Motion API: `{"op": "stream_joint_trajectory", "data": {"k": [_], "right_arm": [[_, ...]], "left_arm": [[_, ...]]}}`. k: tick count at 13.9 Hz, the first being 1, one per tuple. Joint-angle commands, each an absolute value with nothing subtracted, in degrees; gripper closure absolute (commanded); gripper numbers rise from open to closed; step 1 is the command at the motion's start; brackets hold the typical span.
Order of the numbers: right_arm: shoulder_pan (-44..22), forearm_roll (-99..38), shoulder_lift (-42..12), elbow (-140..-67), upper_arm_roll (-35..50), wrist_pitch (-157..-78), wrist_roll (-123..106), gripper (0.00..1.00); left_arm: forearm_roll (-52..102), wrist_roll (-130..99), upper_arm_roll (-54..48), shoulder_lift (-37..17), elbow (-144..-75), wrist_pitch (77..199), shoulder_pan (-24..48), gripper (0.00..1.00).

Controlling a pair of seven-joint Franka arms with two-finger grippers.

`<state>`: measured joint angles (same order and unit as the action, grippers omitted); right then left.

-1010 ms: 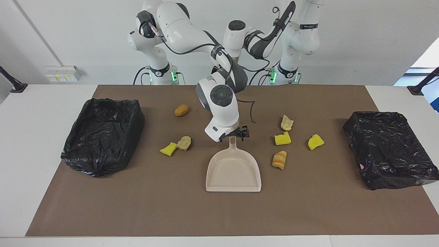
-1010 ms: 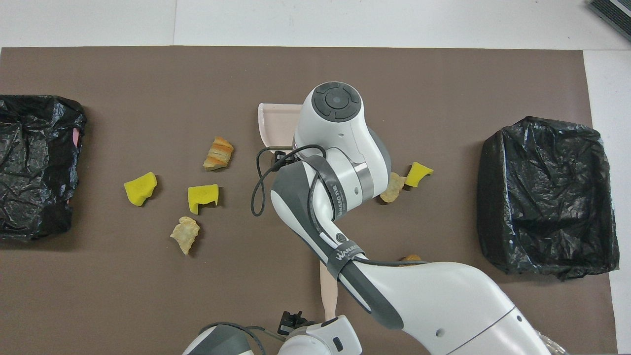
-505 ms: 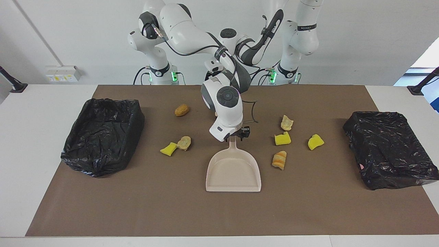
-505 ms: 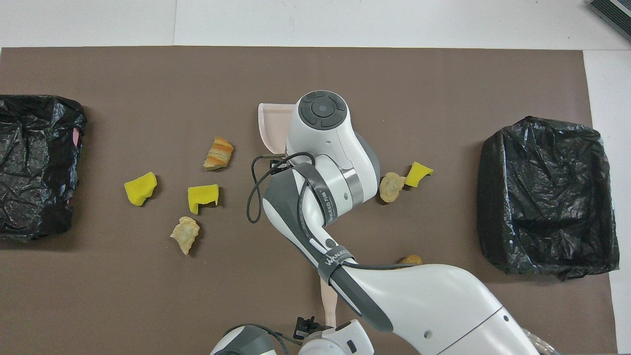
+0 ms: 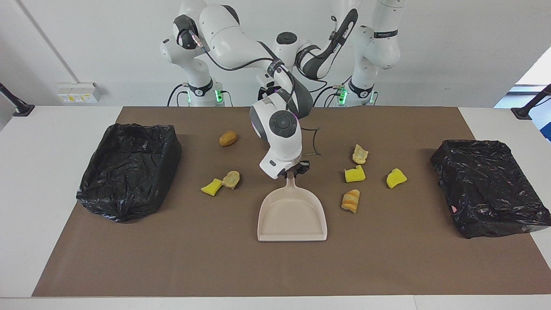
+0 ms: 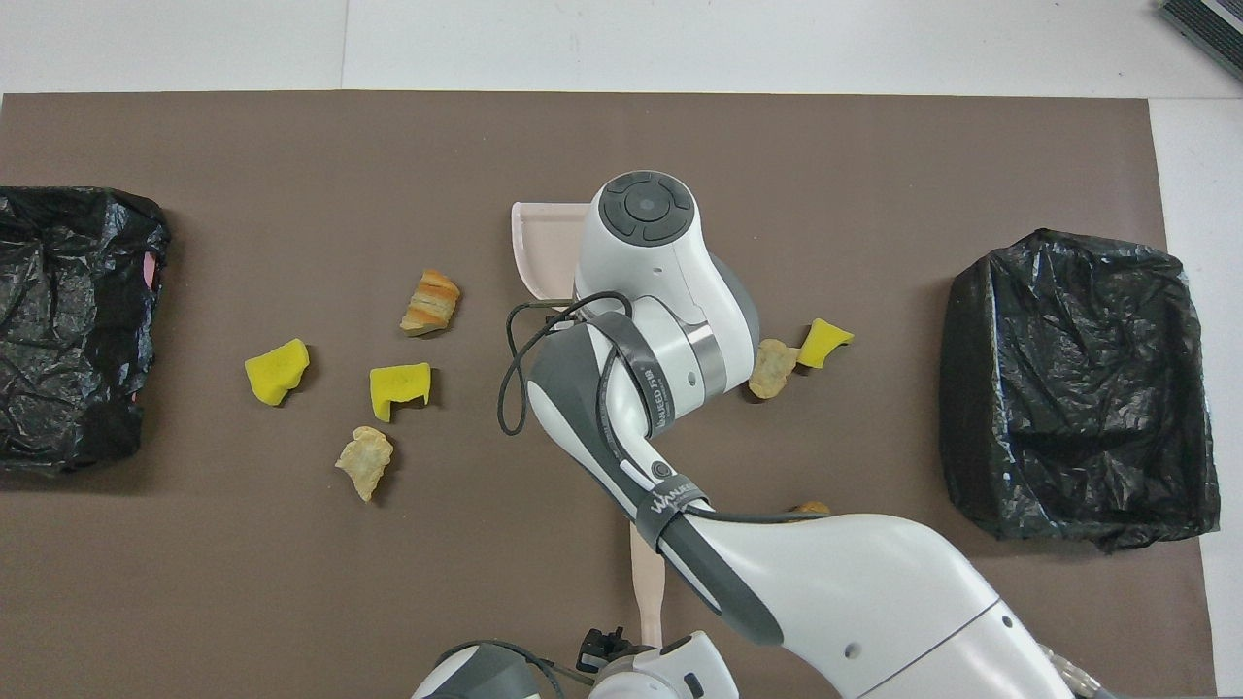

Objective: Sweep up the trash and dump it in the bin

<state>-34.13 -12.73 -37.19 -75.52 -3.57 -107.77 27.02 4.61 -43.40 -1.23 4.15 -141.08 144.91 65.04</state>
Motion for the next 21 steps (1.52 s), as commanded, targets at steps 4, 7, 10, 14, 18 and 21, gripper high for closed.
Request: {"op": "stream_joint_trajectory", "data": {"k": [4,7,10,14,18,21], "right_arm": [[-31.82,-11.87,-34.54,-75.76,-3.43,-106.52,16.54,1.0],[-29.63,-11.6,-32.7,-75.85,-3.87,-106.53,8.38,1.0],[-25.77,-11.6,-29.46,-77.42,-3.87,-105.65,-1.2,1.0],[-21.1,-11.08,-25.93,-78.4,-3.96,-100.91,-15.26,1.0],[-19.07,-5.37,-24.26,-79.18,-3.96,-97.82,-30.29,1.0],[-19.95,-1.24,-20.58,-86.46,-3.87,-98.61,-41.71,1.0]], "left_arm": [[4.04,-45.61,-0.88,5.45,-141.33,142.47,65.48,0.46],[4.04,-45.7,-0.79,5.45,-141.24,141.95,65.3,1.0],[3.96,-45.09,-0.53,7.45,-140.89,138.45,63.12,1.0],[2.73,-44.91,-0.53,12.2,-137.47,125.53,54.96,1.0],[0.09,-44.74,-0.62,13.01,-131.59,115.94,44.41,1.0],[-5.52,-43.33,-0.44,10.91,-128.94,114.7,36.85,1.0]]}}
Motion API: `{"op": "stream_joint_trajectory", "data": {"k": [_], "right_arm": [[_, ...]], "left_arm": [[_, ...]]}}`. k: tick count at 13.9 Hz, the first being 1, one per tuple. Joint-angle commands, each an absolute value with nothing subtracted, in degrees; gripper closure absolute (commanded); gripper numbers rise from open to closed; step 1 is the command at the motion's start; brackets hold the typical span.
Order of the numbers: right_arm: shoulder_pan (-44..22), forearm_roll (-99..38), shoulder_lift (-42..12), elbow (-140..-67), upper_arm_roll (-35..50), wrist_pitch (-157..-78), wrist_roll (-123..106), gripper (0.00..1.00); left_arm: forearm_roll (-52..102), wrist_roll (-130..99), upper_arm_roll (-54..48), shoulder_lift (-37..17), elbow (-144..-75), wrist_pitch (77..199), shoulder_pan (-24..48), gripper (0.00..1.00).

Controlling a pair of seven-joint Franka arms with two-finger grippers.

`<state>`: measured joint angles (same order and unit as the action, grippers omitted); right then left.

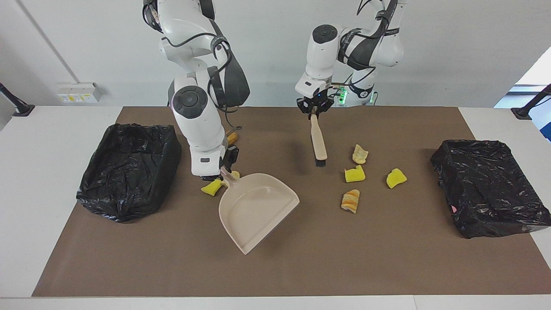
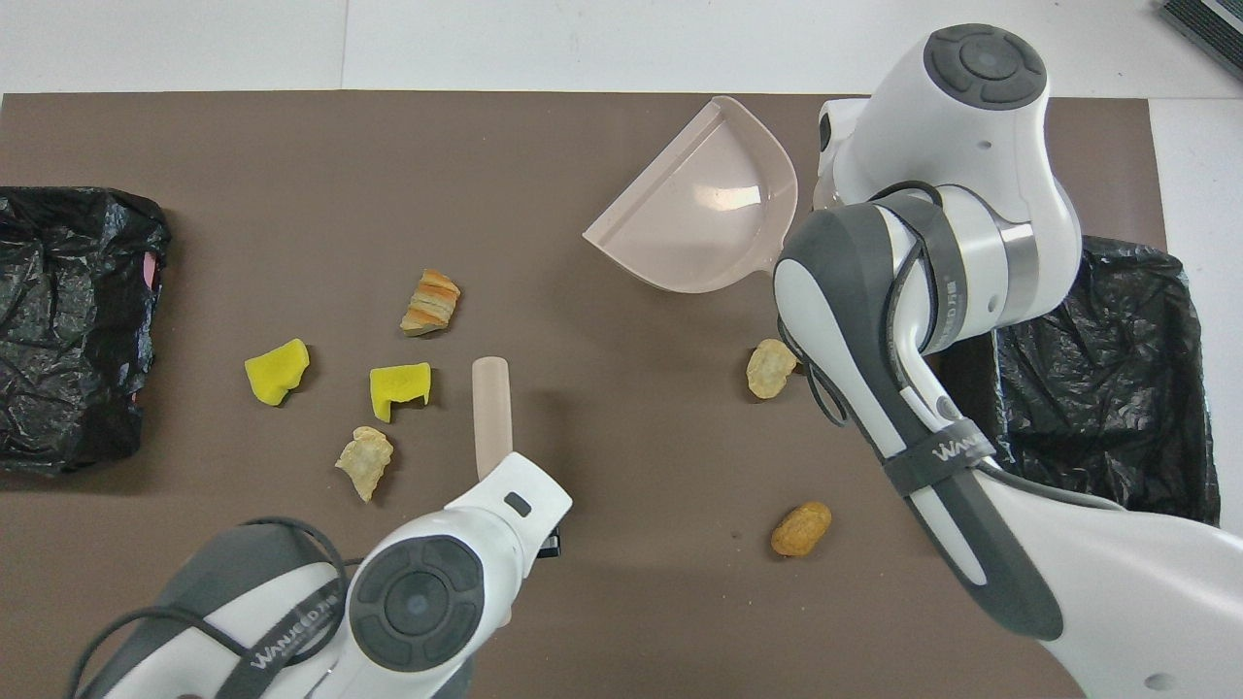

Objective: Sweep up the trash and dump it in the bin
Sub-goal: 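Lift the dustpan with the right gripper while the left gripper grasps the brush, then lower the dustpan near the crumbs while the left gripper positions the brush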

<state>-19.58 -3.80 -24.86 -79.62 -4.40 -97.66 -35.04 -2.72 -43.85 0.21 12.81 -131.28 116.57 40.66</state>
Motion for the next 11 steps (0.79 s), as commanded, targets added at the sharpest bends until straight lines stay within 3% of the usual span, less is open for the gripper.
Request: {"op": "stream_joint_trajectory", "data": {"k": [1,7,11], "right_arm": [[-20.13,-0.53,-20.13,-88.31,-3.87,-98.7,-43.92,1.0],[-26.88,0.09,-22.58,-91.67,-3.6,-103.43,-44.21,1.0],[-30.4,0.0,-23.55,-91.93,-3.52,-104.06,-41.85,1.0]], "left_arm": [[-7.63,-41.94,-0.35,10.03,-128.24,114.7,33.96,1.0],[-13.88,-23.94,-0.35,6.42,-127.35,117.76,14.01,1.0],[-16.43,-21.63,-0.44,3.69,-130.94,126.89,3.98,1.0]]}}
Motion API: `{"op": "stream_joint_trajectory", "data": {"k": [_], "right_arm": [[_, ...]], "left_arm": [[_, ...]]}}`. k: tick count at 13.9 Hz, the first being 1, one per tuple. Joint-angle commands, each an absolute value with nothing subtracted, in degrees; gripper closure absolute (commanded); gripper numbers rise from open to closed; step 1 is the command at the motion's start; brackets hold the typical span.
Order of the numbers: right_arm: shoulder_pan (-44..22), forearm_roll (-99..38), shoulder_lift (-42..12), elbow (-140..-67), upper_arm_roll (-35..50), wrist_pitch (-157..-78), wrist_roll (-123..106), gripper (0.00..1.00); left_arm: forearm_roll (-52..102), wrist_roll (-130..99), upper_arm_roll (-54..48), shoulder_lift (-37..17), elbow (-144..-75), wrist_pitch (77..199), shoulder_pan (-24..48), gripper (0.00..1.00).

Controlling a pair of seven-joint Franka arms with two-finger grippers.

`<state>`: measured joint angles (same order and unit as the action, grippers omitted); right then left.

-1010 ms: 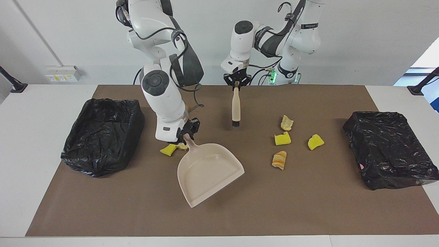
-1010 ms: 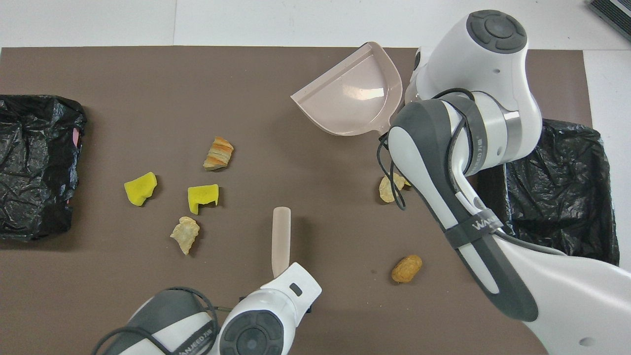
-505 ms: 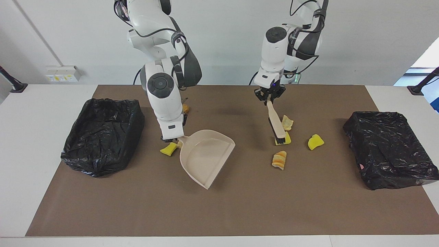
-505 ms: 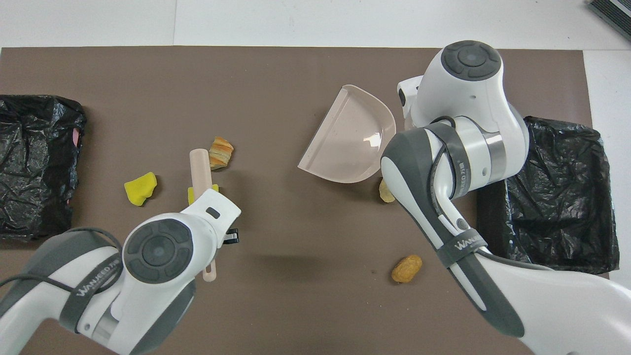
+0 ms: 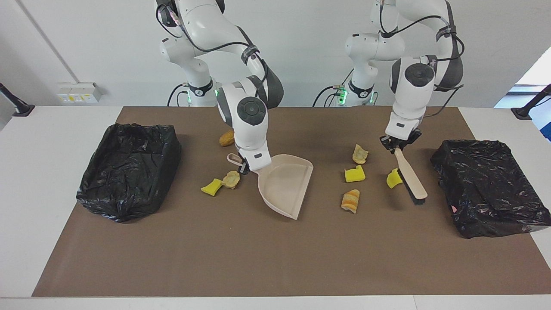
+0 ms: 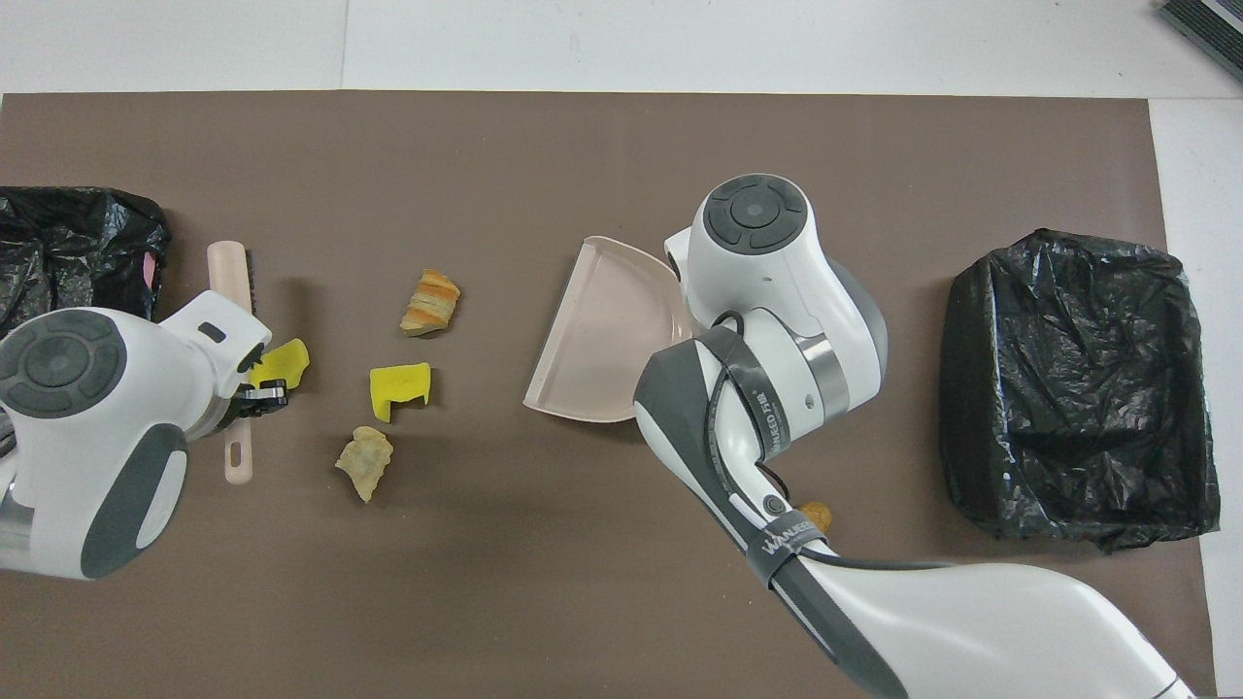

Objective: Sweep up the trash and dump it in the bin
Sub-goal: 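Lower the dustpan near the crumbs while the left gripper positions the brush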

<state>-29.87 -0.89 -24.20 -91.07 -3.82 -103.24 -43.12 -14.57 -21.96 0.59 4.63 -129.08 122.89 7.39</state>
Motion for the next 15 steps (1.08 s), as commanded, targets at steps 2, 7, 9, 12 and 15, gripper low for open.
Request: {"op": "stream_joint_trajectory", "data": {"k": [2,7,9,12,15], "right_arm": [[-32.6,-0.09,-23.55,-92.81,-3.6,-104.24,-37.9,1.0],[-35.24,0.35,-22.68,-94.92,-3.6,-104.5,-34.37,1.0],[-35.59,0.44,-22.5,-95.18,-3.69,-104.5,-33.93,1.0],[-36.99,0.53,-21.27,-97.2,-3.69,-104.59,-31.03,1.0],[-37.18,0.53,-20.66,-98.26,-3.6,-104.59,-29.97,1.0]], "left_arm": [[-16.44,-20.66,-0.44,3.17,-133.58,130.59,2.2,1.0],[-16.0,-20.04,-0.97,-0.61,-134.91,136.13,4.04,1.0],[-14.51,-18.81,-1.14,-1.49,-134.3,136.49,6.4,1.0],[-9.25,-13.38,-1.14,-1.58,-134.12,137.37,11.49,1.0],[-6.86,-11.78,-1.23,-1.49,-133.77,137.29,17.29,1.0]]}}
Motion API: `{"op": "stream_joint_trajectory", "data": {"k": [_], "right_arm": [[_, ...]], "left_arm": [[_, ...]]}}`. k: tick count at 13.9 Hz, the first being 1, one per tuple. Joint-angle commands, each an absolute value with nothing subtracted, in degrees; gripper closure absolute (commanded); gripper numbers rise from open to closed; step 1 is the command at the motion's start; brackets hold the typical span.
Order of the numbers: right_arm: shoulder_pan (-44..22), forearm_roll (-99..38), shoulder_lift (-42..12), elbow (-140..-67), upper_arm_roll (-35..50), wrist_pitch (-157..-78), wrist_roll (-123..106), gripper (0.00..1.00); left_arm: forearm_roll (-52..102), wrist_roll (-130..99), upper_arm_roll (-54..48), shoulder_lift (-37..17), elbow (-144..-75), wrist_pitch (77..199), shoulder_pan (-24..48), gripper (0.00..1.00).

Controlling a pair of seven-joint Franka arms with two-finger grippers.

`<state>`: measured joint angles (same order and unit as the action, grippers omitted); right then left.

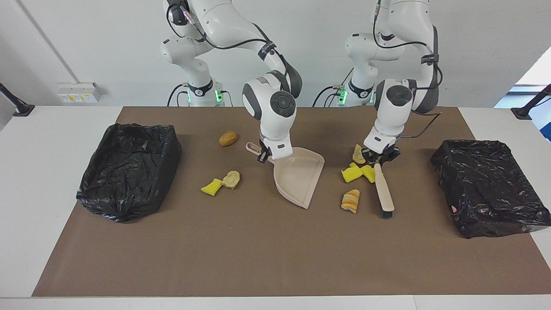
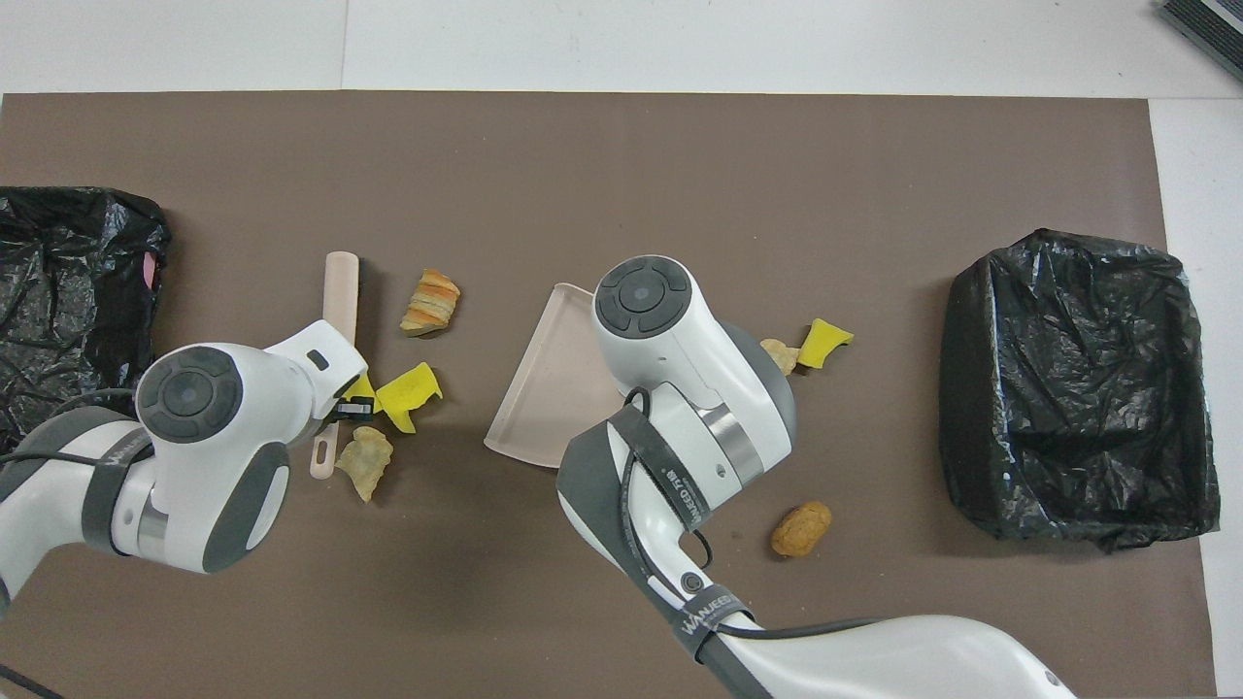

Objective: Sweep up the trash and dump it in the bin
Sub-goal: 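Lower the dustpan near the crumbs while the left gripper positions the brush, then sweep the sponge pieces and crumbs into the dustpan with the left gripper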

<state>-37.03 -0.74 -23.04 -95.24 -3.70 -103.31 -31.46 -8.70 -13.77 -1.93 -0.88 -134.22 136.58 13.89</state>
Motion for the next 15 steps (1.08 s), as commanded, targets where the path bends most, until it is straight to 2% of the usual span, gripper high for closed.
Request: {"op": "stream_joint_trajectory", "data": {"k": [1,8,11,15], "right_arm": [[-37.09,0.53,-20.57,-98.7,-3.6,-104.59,-29.97,1.0],[-35.95,0.53,-19.6,-100.99,-3.87,-103.89,-29.88,1.0],[-35.86,0.53,-19.6,-100.99,-3.87,-103.89,-29.19,1.0],[-35.95,0.53,-19.69,-100.9,-3.69,-104.68,-30.92,1.0]], "left_arm": [[-5.55,-11.78,-1.23,-1.58,-133.33,137.29,19.84,1.0],[3.42,-11.69,-1.23,-1.06,-130.96,136.32,32.16,1.0],[6.59,-14.31,-0.53,2.53,-128.51,130.64,31.29,1.0],[5.89,-31.67,-0.26,6.76,-127.88,119.99,29.09,1.0]]}}
